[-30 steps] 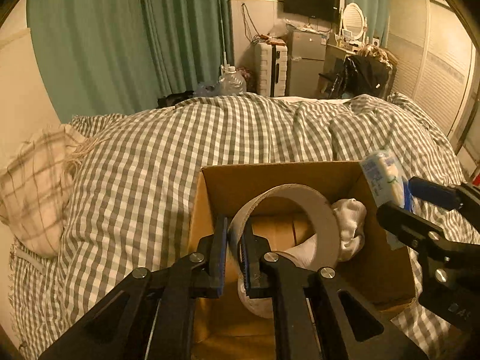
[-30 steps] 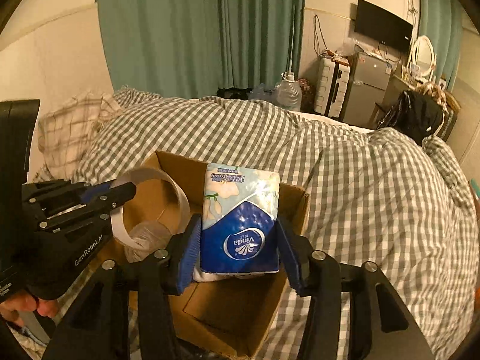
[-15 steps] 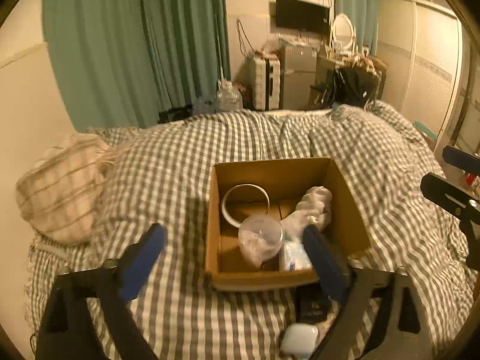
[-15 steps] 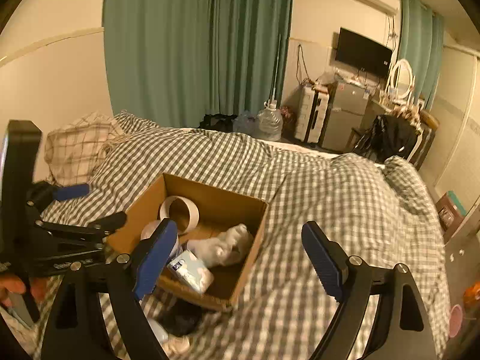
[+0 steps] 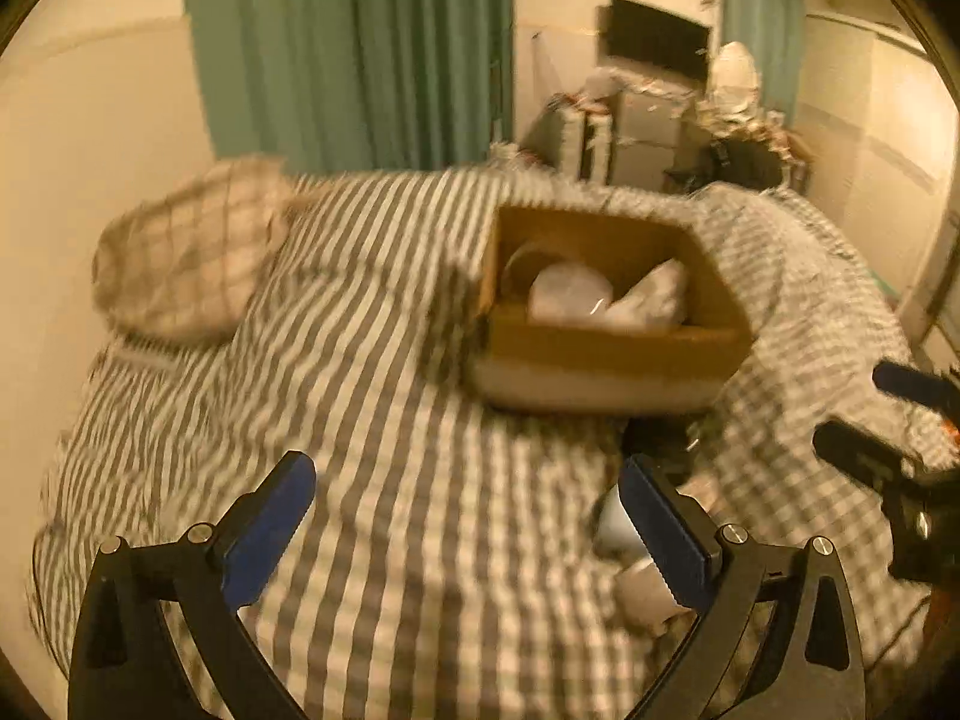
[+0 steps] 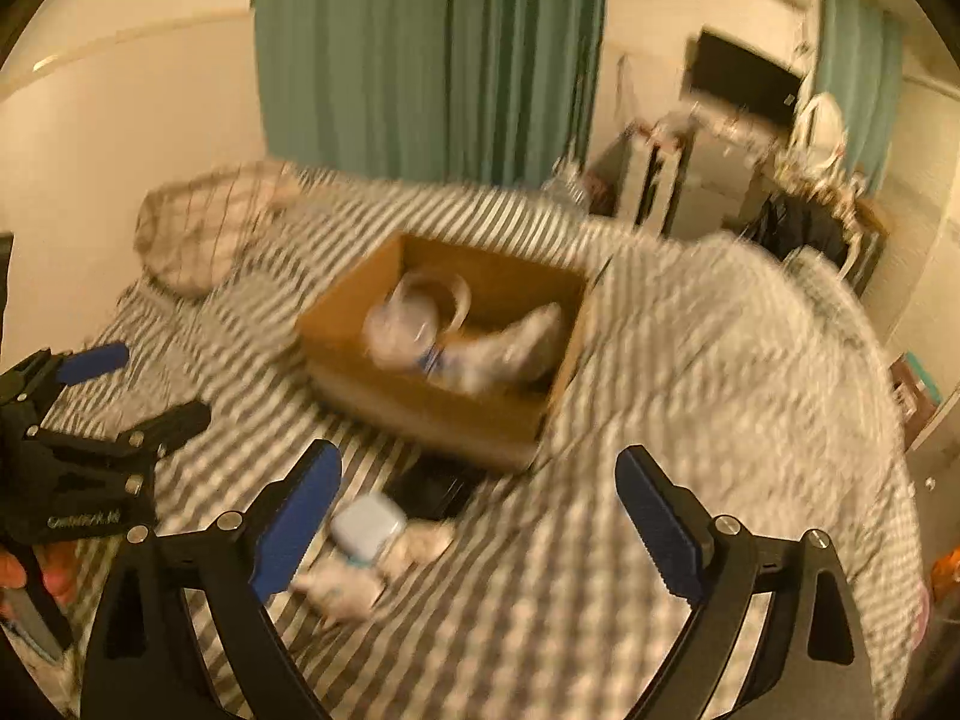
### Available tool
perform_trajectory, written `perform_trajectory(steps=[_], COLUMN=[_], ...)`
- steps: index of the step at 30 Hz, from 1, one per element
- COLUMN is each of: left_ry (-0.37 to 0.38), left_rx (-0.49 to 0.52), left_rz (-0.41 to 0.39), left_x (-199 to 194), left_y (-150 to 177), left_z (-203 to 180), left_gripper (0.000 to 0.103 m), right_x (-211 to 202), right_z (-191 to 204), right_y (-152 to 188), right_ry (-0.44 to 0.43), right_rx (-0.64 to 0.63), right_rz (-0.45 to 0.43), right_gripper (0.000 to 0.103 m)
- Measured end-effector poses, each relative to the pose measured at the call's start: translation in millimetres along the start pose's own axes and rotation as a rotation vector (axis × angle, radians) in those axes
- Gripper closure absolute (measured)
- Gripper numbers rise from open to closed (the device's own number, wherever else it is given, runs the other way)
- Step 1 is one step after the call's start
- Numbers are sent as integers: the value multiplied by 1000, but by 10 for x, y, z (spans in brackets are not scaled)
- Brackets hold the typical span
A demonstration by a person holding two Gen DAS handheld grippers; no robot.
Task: Organize objects
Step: 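Grasp the white plush toy with the right tool, then grasp the small white square case with the left tool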
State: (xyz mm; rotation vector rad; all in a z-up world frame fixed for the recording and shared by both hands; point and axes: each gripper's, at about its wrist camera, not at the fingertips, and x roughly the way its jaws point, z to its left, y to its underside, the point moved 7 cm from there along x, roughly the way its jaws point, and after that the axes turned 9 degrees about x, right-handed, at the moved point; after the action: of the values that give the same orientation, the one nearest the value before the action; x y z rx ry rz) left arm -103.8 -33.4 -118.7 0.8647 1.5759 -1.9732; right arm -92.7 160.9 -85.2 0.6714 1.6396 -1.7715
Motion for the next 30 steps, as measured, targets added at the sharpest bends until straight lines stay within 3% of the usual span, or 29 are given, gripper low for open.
perform_trajectory(steps=[5, 8, 15, 17, 19, 21, 26, 30], left_ry=[-5, -13, -11, -6, -1, 2, 29, 68], left_rx=[-33, -35, -68, -80, -87, -82, -33, -6], left_rz=[101, 107, 107, 115, 119, 122, 147, 130], left_x=[278, 311, 360, 377, 392, 399, 430, 485], left_y=[342, 405, 413, 439, 439, 439, 378, 238], left_z=[61, 65, 170, 187, 188, 170, -8, -238], left_gripper=[0, 0, 0, 0, 0, 0, 0, 0], right_x=[427, 496, 750, 844, 916, 947, 696, 368], right_z=[179, 302, 527, 581, 614, 634, 584, 283], right_y=[387, 475, 735, 831, 908, 956, 772, 334], right_ry=[-20, -64, -64, -54, -68, -77, -141, -93], right_rx=[-51, -78, -171, -209, -221, -234, -203, -150], right_rz=[133, 170, 280, 322, 365, 389, 329, 179], right_gripper=[10, 10, 11, 18, 44, 58, 59, 59])
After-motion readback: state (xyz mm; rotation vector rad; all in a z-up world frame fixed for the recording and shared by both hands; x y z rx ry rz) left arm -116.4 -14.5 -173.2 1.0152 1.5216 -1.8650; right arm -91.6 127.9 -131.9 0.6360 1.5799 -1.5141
